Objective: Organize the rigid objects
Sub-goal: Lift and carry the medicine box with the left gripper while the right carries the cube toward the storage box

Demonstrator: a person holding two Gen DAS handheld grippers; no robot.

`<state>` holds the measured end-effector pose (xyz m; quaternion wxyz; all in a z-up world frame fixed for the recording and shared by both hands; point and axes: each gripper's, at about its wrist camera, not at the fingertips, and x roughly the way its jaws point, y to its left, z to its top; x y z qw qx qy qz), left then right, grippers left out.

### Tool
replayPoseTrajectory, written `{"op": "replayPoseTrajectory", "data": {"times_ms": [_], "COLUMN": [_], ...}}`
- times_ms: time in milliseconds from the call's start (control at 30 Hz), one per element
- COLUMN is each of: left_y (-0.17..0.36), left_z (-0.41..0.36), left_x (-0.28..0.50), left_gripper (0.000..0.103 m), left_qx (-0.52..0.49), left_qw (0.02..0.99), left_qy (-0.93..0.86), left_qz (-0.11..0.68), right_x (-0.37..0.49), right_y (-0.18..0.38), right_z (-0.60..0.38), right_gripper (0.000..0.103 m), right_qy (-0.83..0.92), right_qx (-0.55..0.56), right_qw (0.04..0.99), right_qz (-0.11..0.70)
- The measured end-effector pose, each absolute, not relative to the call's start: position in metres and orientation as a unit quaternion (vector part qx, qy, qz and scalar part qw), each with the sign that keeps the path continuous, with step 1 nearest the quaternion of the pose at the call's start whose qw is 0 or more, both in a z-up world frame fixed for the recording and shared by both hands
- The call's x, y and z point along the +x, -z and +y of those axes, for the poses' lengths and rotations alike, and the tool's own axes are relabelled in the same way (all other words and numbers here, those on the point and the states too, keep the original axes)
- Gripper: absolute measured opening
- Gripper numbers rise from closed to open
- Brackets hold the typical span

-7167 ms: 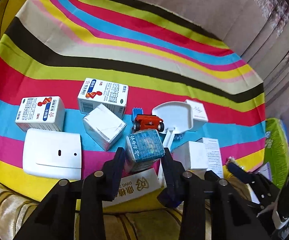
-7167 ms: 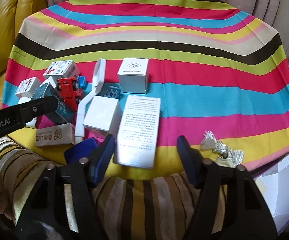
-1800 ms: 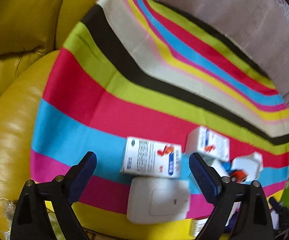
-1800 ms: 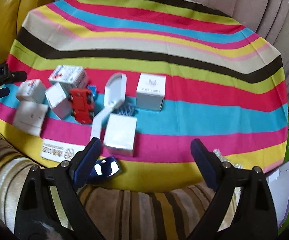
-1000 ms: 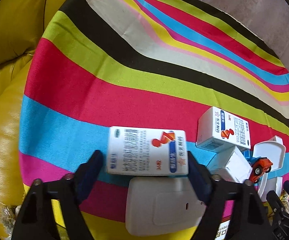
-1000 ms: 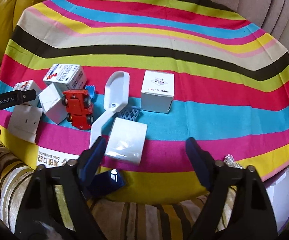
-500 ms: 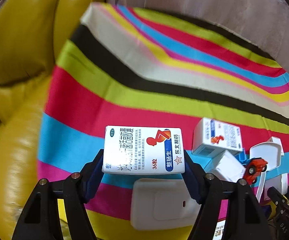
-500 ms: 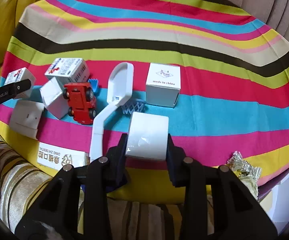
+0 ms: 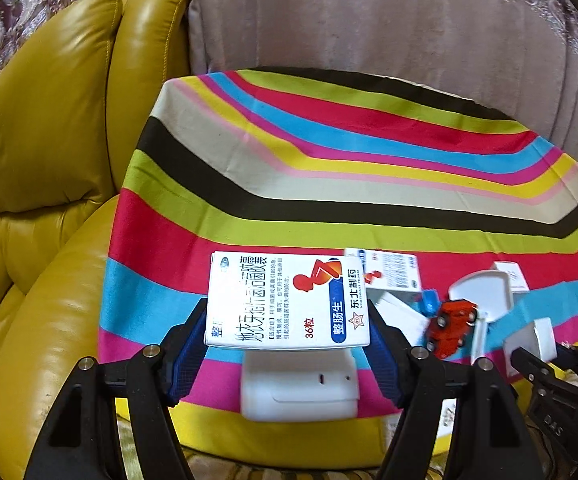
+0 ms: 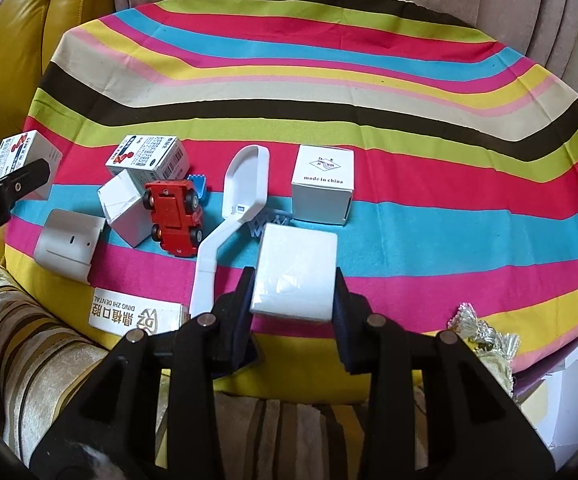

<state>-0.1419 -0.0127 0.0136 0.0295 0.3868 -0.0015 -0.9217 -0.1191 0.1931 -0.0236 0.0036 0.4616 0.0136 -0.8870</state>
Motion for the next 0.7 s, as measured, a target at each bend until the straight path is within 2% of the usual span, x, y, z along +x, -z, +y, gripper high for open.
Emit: {"op": "replayPoseTrajectory", "data": {"times_ms": [700], "left_y": [-0.025], "left_z": [0.067], "left_x": [-0.088], "left_gripper": [0.072], "left_qx": [0.389], "left_qw": [-0.051], "left_qy": [0.918], "left_qz": [-0.050], "right_x": [-0.074], "right_y": [-0.001], "right_z": [0.240], "right_gripper": [0.039], "right_qy": [0.896], "right_qx": [0.439], "right_qw": [-0.003], "right_qz": [-0.057]}}
